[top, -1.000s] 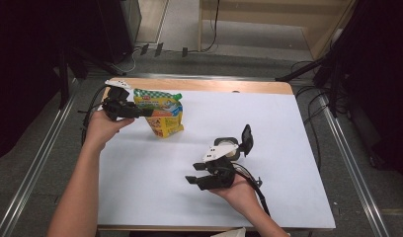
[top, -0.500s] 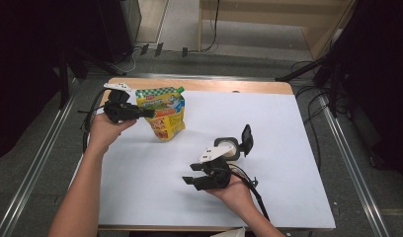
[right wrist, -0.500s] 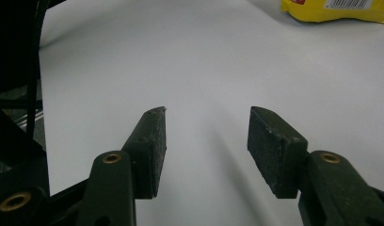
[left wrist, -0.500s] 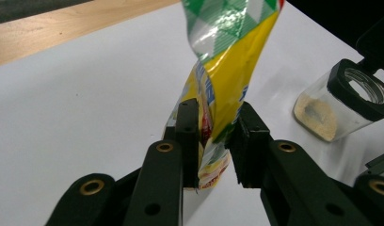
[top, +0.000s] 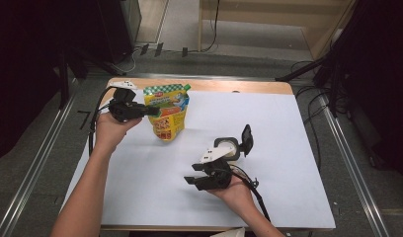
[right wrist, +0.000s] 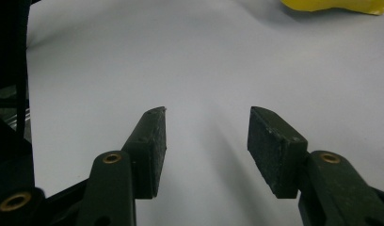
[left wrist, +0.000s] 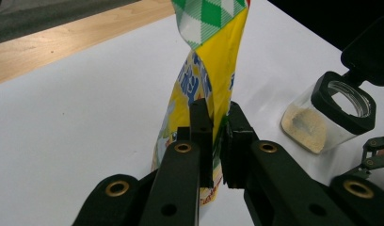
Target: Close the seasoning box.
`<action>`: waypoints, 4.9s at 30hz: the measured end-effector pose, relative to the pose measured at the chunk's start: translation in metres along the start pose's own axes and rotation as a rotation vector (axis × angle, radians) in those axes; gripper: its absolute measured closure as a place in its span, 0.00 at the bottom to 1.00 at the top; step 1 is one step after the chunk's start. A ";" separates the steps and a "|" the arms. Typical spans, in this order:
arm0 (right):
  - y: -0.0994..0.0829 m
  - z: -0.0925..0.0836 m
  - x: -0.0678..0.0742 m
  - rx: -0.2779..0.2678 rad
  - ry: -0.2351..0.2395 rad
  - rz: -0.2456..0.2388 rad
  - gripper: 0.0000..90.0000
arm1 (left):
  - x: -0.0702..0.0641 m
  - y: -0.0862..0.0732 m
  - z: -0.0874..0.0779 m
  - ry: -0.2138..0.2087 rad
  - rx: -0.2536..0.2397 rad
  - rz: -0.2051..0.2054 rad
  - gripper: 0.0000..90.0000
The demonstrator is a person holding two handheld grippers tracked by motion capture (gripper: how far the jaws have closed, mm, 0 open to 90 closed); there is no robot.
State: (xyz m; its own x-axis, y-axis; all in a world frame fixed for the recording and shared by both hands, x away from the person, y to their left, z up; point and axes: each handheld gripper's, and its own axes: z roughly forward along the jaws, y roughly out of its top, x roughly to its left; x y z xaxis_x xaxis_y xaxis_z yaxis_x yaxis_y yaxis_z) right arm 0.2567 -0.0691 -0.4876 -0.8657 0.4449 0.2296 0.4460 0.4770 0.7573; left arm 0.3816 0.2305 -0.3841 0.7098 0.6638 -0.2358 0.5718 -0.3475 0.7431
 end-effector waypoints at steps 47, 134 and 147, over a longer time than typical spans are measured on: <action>0.005 0.019 -0.012 -0.050 -0.068 0.045 0.56 | -0.082 0.010 -0.041 -0.079 0.020 0.021 0.99; 0.006 0.021 0.019 -0.145 -0.141 0.017 0.64 | -0.113 0.009 -0.027 -0.186 0.032 -0.048 0.94; 0.000 0.010 0.024 -0.147 -0.070 0.041 0.64 | -0.132 0.006 -0.004 -0.129 0.100 0.027 0.85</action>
State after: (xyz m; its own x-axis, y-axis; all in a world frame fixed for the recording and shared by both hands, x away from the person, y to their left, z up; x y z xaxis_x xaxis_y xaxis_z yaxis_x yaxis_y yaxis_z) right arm 0.2379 -0.0506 -0.4876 -0.8272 0.5157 0.2229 0.4379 0.3434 0.8309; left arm 0.2898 0.1439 -0.3461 0.7689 0.5650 -0.2993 0.5851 -0.4329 0.6858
